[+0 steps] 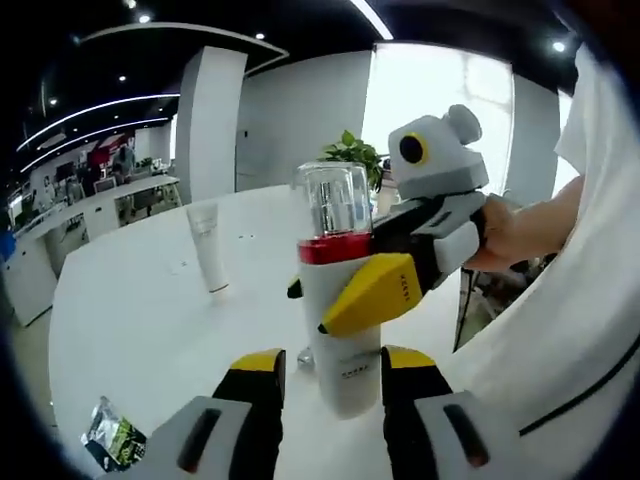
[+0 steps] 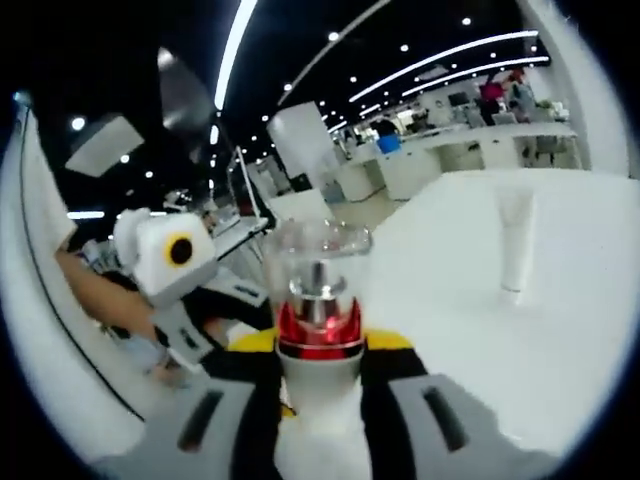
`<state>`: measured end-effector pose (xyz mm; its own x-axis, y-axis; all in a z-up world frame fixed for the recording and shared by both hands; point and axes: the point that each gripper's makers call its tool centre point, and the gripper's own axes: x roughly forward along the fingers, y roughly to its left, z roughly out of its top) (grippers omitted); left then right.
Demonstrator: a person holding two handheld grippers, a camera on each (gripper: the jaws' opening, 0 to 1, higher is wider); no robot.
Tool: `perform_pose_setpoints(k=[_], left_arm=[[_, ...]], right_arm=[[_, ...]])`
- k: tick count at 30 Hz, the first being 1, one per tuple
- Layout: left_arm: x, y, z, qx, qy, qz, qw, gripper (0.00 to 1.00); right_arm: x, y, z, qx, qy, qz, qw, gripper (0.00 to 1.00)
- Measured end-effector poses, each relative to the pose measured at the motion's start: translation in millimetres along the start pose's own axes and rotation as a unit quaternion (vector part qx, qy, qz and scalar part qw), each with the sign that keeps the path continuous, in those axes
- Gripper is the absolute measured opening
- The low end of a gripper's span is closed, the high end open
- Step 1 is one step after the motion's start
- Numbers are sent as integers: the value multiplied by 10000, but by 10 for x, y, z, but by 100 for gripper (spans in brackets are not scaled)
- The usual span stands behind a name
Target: Arrange the skincare products in the storage area until every visible bottle or jar stands upright without overlapping.
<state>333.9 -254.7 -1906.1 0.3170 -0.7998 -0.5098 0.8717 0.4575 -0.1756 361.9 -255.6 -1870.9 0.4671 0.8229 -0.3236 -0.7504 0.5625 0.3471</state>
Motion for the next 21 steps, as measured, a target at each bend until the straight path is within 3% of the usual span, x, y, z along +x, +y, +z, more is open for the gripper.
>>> perform_pose_setpoints(k=[7,9,15,19,21], left_arm=[[-79,61,-78,11,209,-67,9998,38],[-103,77,-88,57,261,-71,9996,38],[-148,85,-85,203,353,-147,9991,38],[-138,82,-93,387,480,-138,9980,38],[-135,76,-95,428,512,-144,9977,38]], right_arm=[[103,7,-187,-890,294,268,9952,27],[148,3,-295,-1312,437,443,9894,27],[261,-23,-518,-1982,759,814,9738,27],[291,-3,-608,-2186,809,1124,9659,27],[295,-15,-623,-2153,812,1122,9667,27]])
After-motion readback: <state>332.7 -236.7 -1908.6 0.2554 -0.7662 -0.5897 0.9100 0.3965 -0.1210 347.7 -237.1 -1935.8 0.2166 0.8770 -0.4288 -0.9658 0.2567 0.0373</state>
